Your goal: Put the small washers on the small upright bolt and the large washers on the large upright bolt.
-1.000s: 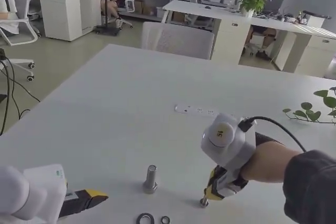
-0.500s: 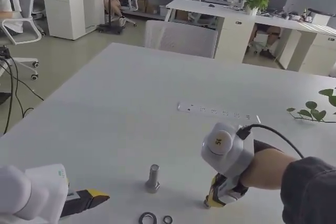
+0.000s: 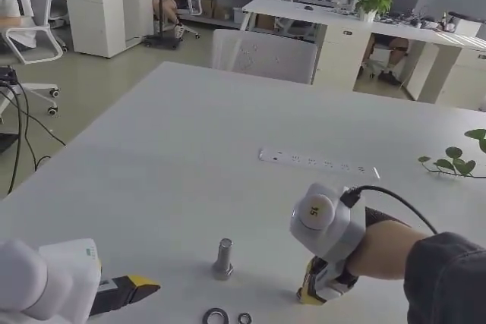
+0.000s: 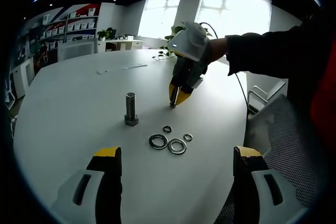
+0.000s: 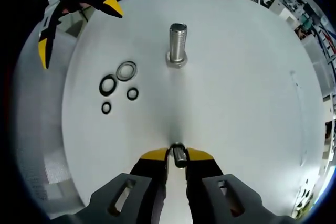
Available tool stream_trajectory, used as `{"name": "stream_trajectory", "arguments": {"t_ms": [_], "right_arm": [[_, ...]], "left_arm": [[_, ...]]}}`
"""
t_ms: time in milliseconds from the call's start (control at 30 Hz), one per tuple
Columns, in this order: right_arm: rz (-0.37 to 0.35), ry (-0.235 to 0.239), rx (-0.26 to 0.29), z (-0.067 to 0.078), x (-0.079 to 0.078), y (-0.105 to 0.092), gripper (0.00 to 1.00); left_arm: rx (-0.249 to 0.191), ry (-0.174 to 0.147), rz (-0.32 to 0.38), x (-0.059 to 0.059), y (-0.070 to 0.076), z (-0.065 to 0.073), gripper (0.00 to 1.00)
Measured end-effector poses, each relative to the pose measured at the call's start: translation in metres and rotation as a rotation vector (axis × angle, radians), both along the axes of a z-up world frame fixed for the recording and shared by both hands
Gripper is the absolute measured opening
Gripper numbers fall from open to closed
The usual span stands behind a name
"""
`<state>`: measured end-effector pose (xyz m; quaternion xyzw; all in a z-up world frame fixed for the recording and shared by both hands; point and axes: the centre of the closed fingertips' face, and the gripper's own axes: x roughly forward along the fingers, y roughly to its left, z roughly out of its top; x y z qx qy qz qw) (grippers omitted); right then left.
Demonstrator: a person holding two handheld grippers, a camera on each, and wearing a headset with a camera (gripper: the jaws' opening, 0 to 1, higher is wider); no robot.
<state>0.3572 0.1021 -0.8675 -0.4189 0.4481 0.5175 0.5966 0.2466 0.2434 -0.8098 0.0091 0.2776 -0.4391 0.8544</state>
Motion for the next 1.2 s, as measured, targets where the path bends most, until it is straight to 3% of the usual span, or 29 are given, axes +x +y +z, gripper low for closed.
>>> {"name": "stream_trajectory", "arguments": {"t_ms": [633,1200], "right_arm": [[-0.010,0.004,0.006,-0.0009,0.0036,0.0013,0.14],[-0.040,-0.003,0.033,0.0020,0.0064,-0.0041,0.25]], "left_arm": [[0.002,0.003,0.002,0.0003,0.0008,-0.0001,0.87],[0.001,0.000,-0.002,0.0027,-0.0020,0.0010,0.87]]}}
